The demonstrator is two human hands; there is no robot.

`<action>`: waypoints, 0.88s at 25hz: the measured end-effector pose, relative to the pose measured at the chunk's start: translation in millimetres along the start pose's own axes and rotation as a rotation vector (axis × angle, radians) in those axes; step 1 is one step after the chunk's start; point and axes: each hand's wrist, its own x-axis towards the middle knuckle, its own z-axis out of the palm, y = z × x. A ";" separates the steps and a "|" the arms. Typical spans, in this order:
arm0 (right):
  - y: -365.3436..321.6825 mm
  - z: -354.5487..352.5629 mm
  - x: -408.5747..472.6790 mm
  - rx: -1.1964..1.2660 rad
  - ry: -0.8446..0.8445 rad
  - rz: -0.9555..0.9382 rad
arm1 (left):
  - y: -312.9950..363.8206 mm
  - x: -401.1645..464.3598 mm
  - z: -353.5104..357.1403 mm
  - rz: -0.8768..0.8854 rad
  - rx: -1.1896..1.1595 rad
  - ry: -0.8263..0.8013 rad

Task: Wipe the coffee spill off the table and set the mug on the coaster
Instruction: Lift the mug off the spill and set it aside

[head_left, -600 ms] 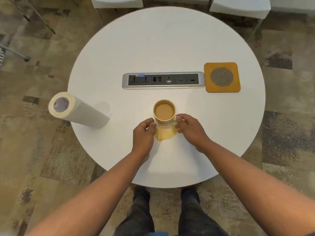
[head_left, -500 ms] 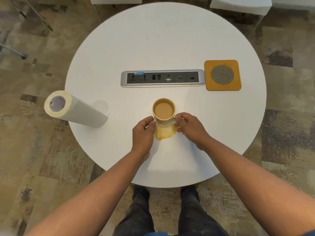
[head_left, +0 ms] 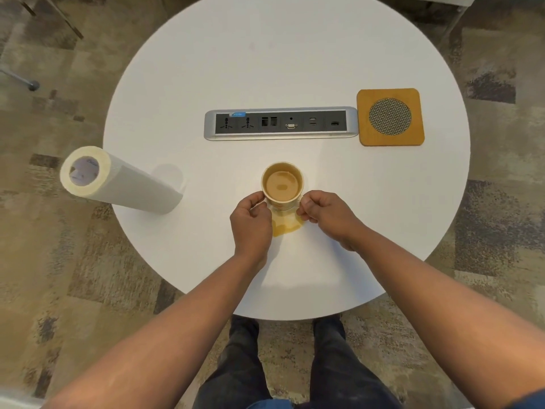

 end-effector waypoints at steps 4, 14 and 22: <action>4.8 -0.2 -6.0 0.002 0.044 -0.035 | 4.1 -8.0 0.9 0.054 0.015 -0.016; -1.7 -10.8 -28.6 0.137 0.114 -0.060 | 22.7 -14.9 4.4 0.201 0.110 -0.106; 1.3 -10.5 -33.1 0.146 0.108 -0.062 | 20.0 -12.3 4.2 0.193 0.127 -0.102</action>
